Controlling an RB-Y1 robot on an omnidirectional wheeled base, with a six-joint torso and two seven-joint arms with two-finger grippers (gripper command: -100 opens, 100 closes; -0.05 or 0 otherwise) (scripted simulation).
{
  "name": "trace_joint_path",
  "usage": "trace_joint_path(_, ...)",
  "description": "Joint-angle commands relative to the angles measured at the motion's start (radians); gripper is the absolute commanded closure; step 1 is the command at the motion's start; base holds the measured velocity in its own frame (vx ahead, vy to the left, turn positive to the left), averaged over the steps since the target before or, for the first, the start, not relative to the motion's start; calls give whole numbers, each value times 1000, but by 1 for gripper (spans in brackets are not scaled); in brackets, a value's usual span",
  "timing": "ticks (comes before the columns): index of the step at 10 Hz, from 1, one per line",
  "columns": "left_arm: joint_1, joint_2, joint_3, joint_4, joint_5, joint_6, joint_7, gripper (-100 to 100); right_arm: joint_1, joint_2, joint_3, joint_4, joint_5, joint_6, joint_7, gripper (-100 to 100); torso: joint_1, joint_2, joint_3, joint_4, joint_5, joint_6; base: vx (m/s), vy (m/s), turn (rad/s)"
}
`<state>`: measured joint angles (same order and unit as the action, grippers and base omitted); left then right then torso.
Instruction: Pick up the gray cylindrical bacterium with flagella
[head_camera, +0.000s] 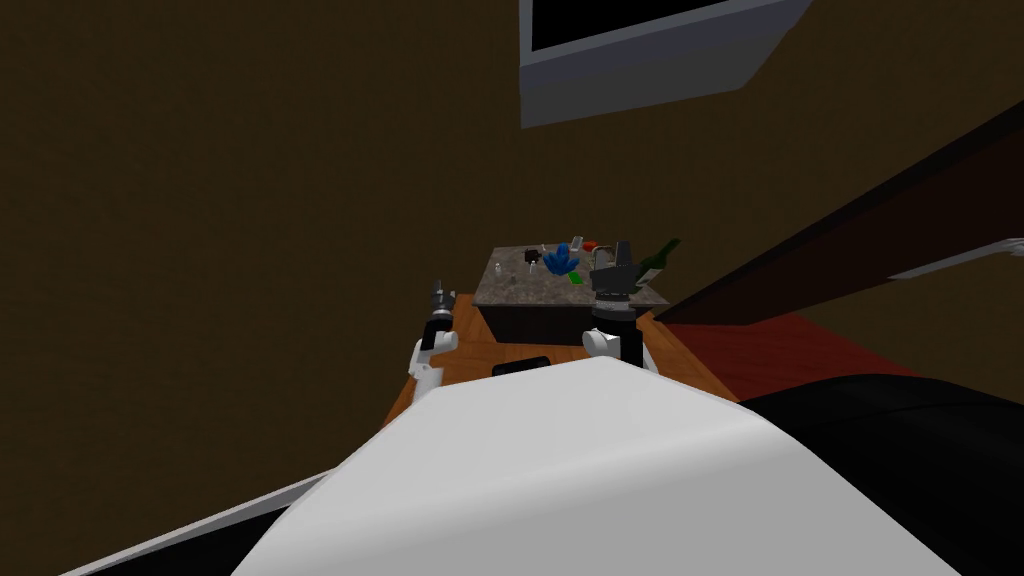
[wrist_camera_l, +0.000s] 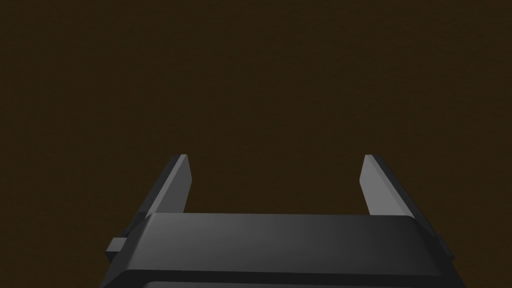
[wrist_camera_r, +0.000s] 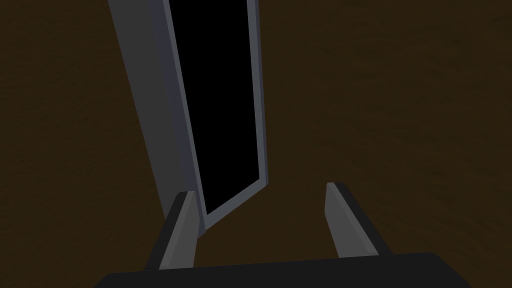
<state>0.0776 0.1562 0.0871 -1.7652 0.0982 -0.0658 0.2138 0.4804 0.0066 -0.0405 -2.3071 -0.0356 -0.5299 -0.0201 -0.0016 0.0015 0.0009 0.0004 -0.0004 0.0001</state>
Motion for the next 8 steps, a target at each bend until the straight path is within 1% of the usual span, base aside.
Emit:
trace_joint_path(1, -50, 13, 14, 50, 16, 50, 26, -100, 0, 0, 0, 0, 0, 0, 0, 0, 0, 0, 0, 0, 0, 0, -37, -33, 40)
trace_joint_path(2, -78, 13, 14, 68, 16, 69, 26, -100, 0, 0, 0, 0, 0, 0, 0, 0, 0, 0, 0, 0, 0, 0, -29, -24, 28)
trace_joint_path(3, -111, 17, 22, 110, 28, 97, 46, -100, 0, 0, 0, 0, 0, 0, 0, 0, 0, 0, 0, 0, 0, 0, -34, -23, 44)
trace_joint_path(4, -136, 17, 22, 123, 28, 120, 46, -100, 0, 0, 0, 0, 0, 0, 0, 0, 0, 0, 0, 0, 0, 0, -29, -21, 25)
trace_joint_path(5, -172, 20, 29, 169, 39, 146, 66, -100, 0, 0, 0, 0, 0, 0, 0, 0, 0, 0, 0, 0, 0, 0, -30, -28, 32)
trace_joint_path(6, -194, 20, 29, 179, 39, 170, 66, -100, 0, 0, 0, 0, 0, 0, 0, 0, 0, 0, 0, 0, 0, 0, -27, -24, 29)
trace_joint_path(7, -222, 23, 35, 204, 50, 208, 86, -100, 0, 0, 0, 0, 0, 0, 0, 0, 0, 0, 0, 0, 0, 0, -28, -26, 52)
trace_joint_path(8, -252, 23, 35, 235, 50, 221, 86, -100, 0, 0, 0, 0, 0, 0, 0, 0, 0, 0, 0, 0, 0, 0, -26, -25, 21)
